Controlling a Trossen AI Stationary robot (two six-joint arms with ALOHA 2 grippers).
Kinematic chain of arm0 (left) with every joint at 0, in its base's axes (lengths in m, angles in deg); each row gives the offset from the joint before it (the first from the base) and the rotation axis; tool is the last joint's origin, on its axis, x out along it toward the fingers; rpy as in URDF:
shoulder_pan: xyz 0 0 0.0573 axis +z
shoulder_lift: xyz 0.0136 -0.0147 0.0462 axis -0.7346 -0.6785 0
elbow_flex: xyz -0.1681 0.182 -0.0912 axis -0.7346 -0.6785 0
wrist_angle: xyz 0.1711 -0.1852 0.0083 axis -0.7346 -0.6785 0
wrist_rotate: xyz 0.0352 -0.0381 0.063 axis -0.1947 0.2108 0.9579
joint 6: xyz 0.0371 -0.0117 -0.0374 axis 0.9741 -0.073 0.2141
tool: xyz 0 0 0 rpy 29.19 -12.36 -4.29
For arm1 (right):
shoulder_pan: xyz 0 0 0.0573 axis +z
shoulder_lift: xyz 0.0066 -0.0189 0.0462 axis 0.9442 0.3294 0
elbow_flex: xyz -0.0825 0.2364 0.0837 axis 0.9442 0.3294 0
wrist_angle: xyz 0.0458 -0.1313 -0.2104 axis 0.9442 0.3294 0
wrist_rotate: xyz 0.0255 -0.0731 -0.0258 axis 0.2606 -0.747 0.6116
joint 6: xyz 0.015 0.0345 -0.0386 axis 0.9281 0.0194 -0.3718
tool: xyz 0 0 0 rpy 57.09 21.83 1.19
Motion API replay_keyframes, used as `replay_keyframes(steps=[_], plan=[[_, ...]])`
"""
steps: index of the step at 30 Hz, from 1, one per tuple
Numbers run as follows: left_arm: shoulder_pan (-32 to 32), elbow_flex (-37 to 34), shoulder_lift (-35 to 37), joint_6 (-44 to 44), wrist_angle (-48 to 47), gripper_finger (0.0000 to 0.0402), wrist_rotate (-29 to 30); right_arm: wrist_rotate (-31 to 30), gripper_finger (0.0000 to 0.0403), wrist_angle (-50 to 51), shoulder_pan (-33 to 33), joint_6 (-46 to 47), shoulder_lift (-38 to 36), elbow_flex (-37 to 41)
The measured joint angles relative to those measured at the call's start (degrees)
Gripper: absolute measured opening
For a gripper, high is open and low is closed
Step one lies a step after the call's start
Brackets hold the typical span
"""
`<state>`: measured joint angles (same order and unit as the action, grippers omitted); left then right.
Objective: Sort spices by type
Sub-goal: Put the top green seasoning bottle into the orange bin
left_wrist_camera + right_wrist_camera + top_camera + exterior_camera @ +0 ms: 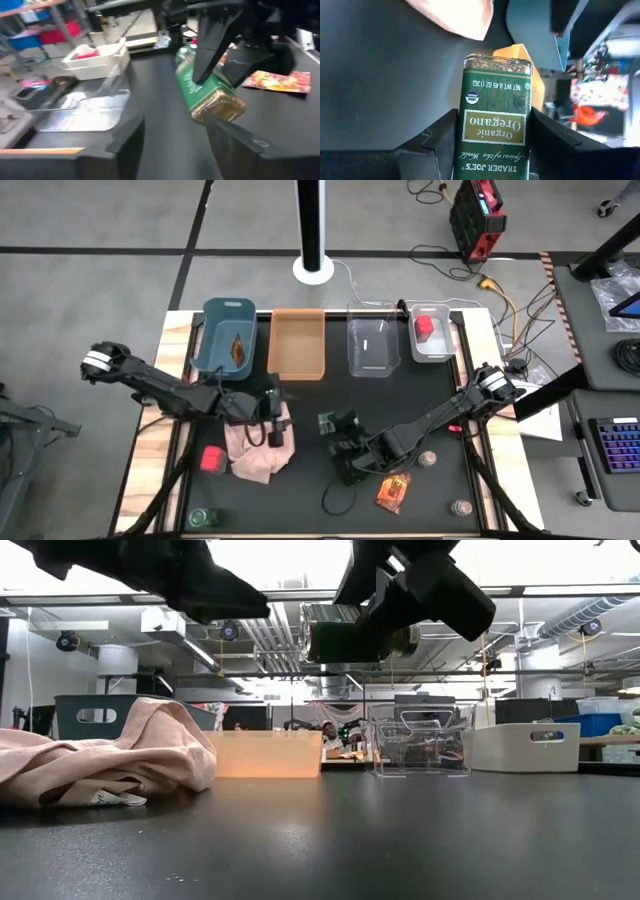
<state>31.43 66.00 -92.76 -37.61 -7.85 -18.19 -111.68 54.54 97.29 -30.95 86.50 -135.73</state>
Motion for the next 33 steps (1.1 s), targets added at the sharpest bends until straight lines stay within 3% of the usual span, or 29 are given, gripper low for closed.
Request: replay_keyframes(steps=[6,15,19,33], plan=[[1.68,0.0,-2.74,0.71,4.68,0.0249,-9.65,-0.28,0.0193,0.02,-0.29,-3.92,0.0,0.0],[0.9,0.0,-7.78,9.31,9.32,0.0274,-8.89,-3.36,0.0193,-0.05,-1.56,-4.03,-0.27,-0.02],[1.05,0.02,-10.95,13.97,14.27,0.0274,-3.3,-2.77,0.0193,-0.59,-1.95,-3.91,-0.28,-0.02],[0.96,0.02,-16.97,23.4,22.21,0.0265,-3.13,1.9,0.0193,-2.34,-3.21,0.11,-0.31,-0.09]])
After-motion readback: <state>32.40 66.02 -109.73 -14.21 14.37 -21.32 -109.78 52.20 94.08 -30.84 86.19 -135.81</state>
